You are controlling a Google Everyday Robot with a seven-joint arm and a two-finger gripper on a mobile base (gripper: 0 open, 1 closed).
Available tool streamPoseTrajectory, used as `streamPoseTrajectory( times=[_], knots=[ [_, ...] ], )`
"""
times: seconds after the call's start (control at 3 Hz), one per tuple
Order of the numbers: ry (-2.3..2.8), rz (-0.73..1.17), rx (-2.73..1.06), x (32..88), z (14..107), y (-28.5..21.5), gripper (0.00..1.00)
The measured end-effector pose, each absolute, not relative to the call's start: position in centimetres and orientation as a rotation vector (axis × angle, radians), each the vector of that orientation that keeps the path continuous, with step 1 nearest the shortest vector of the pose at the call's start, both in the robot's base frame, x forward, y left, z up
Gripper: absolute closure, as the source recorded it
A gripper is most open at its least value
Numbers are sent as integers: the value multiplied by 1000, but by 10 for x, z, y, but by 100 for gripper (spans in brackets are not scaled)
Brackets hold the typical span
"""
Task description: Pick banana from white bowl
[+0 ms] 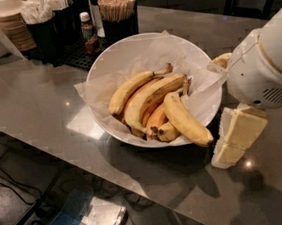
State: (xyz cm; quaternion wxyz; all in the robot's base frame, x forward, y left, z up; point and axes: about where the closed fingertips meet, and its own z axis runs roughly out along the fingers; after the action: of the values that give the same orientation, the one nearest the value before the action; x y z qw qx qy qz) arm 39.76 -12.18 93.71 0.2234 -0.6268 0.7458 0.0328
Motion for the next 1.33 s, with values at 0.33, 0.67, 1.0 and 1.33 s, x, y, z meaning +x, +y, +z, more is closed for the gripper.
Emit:
streamPoseTrajectory(
  times=[0.33, 0.67, 1.0, 1.33],
  knots=[
    [2060, 89, -1728, 397, 937, -123, 0],
    [2048, 41, -1709, 386, 938, -123, 0],
    [2043, -32, -1633, 366, 937, -126, 0],
    [2043, -48, -1620, 364, 935, -127, 0]
  ],
)
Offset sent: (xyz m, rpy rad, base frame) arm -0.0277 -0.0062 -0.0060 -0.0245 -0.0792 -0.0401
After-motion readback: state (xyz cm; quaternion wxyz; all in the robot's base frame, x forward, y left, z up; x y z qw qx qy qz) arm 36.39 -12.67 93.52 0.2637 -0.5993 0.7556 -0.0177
